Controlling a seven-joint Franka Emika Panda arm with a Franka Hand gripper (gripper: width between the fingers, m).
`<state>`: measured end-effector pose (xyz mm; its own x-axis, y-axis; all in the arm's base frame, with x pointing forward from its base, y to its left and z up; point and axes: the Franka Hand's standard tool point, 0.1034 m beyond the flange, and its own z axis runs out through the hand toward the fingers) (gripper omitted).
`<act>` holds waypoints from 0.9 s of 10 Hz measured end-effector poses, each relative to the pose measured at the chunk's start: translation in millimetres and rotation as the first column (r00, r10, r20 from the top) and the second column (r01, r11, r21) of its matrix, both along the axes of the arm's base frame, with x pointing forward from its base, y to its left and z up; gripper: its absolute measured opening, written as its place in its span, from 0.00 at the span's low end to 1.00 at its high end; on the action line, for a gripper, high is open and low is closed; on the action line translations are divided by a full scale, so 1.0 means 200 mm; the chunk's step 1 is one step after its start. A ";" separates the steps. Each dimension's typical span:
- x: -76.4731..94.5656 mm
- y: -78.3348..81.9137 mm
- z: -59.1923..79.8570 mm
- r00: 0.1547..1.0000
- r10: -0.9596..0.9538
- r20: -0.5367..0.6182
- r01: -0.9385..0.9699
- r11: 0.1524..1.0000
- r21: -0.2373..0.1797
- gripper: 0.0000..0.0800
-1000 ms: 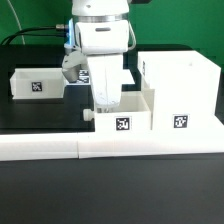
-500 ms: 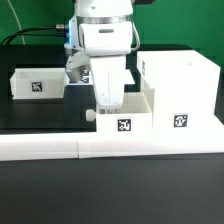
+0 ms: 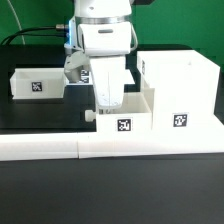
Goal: Assemble drawer
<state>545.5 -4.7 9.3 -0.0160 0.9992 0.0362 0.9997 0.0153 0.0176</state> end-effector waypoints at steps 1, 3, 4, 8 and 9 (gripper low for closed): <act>-0.01 0.00 -0.01 0.999 0.033 -0.001 -0.033 0.999 -0.008 0.05; -0.01 0.00 -0.01 0.999 0.043 -0.001 -0.043 0.999 -0.011 0.05; -0.01 0.00 -0.01 0.999 0.043 -0.002 -0.043 0.999 -0.011 0.05; 0.00 0.00 -0.01 1.000 0.018 -0.001 -0.018 1.000 -0.010 0.05; 0.00 0.01 -0.01 1.000 0.014 -0.001 -0.014 1.000 -0.010 0.05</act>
Offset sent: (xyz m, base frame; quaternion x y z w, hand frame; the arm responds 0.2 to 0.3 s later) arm 0.0000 0.0000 0.0000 0.0000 0.0000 0.0000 1.0000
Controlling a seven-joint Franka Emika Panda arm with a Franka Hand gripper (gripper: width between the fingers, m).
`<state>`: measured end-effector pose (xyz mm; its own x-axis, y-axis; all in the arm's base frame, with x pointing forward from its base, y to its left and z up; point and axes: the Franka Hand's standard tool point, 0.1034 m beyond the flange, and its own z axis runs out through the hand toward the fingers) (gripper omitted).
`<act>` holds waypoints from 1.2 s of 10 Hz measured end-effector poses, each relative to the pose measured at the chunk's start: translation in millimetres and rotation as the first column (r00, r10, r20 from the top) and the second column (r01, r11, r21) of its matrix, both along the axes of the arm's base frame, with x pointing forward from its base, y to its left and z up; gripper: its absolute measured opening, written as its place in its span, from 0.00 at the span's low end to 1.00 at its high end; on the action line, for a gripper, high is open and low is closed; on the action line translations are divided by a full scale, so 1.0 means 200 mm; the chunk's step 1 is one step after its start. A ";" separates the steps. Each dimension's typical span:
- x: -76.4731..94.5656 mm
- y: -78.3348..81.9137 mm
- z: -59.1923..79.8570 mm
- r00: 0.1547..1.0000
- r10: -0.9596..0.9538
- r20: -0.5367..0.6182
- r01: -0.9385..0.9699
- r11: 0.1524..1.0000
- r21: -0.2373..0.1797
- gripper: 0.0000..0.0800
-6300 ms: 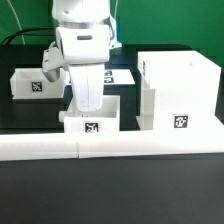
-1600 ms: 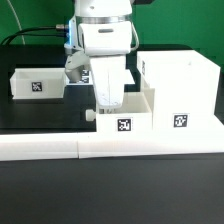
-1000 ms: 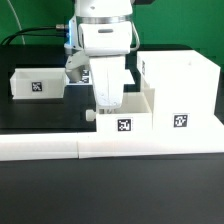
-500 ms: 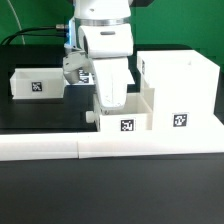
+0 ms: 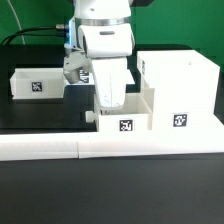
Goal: Assemble drawer
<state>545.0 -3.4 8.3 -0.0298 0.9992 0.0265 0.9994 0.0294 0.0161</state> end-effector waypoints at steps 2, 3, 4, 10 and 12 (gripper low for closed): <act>-0.01 0.00 -0.01 1.000 -0.023 -0.002 0.023 1.000 0.001 0.05; -0.01 0.00 -0.01 0.999 -0.048 -0.001 0.048 0.999 0.001 0.05; -0.01 0.00 -0.01 0.998 -0.064 0.002 0.064 0.998 0.003 0.05; 0.00 0.03 0.01 0.999 -0.054 -0.004 0.054 0.999 -0.001 0.05; 0.00 0.04 0.02 0.999 -0.051 -0.016 0.050 0.999 -0.006 0.05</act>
Offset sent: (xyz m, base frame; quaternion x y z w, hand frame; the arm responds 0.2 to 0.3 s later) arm -0.0052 0.0090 0.0000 -0.0171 0.0106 0.0731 0.9971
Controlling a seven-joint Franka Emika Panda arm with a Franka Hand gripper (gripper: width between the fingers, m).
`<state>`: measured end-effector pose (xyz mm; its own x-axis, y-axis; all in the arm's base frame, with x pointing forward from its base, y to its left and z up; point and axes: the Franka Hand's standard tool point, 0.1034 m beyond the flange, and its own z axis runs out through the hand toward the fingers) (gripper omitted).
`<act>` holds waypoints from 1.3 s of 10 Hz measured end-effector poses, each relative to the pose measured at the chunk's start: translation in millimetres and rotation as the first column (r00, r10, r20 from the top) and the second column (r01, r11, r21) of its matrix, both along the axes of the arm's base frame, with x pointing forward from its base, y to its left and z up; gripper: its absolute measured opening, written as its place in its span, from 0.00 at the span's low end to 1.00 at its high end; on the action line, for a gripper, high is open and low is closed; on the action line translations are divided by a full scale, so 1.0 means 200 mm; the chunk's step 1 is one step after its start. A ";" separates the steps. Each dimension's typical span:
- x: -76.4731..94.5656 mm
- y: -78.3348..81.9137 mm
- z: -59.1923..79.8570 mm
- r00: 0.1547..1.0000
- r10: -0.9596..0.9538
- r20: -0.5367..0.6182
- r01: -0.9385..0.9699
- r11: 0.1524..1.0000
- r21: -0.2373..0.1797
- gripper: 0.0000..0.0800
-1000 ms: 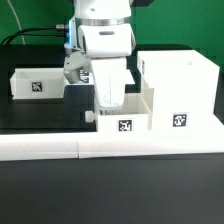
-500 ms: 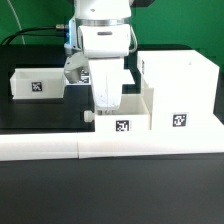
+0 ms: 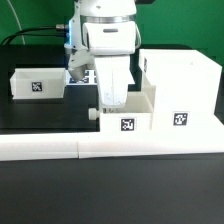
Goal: Assemble drawer
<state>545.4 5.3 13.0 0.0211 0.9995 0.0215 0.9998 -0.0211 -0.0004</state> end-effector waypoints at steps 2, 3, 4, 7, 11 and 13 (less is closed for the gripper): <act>0.00 0.00 -0.01 1.000 -0.001 -0.003 0.001 1.000 0.001 0.05; -0.01 0.00 -0.01 1.000 -0.001 -0.004 0.001 1.000 0.001 0.05; -0.01 0.00 -0.02 1.000 0.002 -0.004 -0.002 1.000 0.002 0.05; 0.00 0.03 -0.03 0.999 0.053 0.005 -0.053 0.999 0.009 0.05; 0.00 0.03 -0.03 0.999 0.052 0.002 -0.052 0.999 0.009 0.05; 0.01 0.03 -0.02 1.000 0.029 0.003 -0.029 1.000 0.008 0.18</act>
Offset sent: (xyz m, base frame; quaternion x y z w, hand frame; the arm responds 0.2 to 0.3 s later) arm 0.0000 0.0000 0.0000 0.0000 0.0000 0.0000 1.0000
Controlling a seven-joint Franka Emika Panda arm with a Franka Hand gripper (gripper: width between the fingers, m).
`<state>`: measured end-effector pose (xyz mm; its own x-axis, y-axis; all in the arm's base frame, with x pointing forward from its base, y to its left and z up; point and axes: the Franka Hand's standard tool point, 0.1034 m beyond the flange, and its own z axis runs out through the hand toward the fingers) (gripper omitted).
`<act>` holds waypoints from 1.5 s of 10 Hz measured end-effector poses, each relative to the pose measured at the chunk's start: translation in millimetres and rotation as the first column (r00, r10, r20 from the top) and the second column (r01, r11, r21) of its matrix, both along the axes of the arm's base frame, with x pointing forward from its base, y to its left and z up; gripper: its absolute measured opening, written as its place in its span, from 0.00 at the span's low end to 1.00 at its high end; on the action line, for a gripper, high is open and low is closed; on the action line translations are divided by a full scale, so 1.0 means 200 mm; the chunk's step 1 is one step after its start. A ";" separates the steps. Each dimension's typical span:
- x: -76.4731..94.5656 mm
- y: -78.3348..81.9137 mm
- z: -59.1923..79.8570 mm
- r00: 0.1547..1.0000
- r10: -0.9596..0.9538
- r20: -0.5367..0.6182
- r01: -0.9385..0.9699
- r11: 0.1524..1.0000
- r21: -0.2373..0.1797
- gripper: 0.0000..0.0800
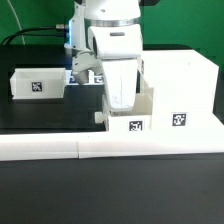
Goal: Assemble drawer
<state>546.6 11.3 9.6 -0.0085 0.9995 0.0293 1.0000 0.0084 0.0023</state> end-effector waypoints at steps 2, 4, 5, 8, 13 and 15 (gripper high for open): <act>0.01 0.00 0.05 1.000 -0.001 0.000 0.001 1.000 -0.007 0.54; 0.02 -0.02 0.14 1.000 0.002 -0.015 -0.002 1.000 -0.024 0.73; 0.06 -0.02 0.21 1.000 0.003 -0.009 -0.003 0.999 -0.032 0.80; 0.05 -0.14 0.26 1.000 0.029 -0.009 -0.030 0.998 -0.048 0.81; 0.02 -0.29 0.23 0.998 0.054 -0.026 -0.055 0.998 -0.040 0.81; 0.00 -0.36 0.18 0.995 0.092 -0.030 -0.091 0.995 0.033 0.81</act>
Offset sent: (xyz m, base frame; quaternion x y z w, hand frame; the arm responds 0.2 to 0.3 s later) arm -0.0008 -0.0043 0.0334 0.0266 -0.0239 -0.0042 0.9993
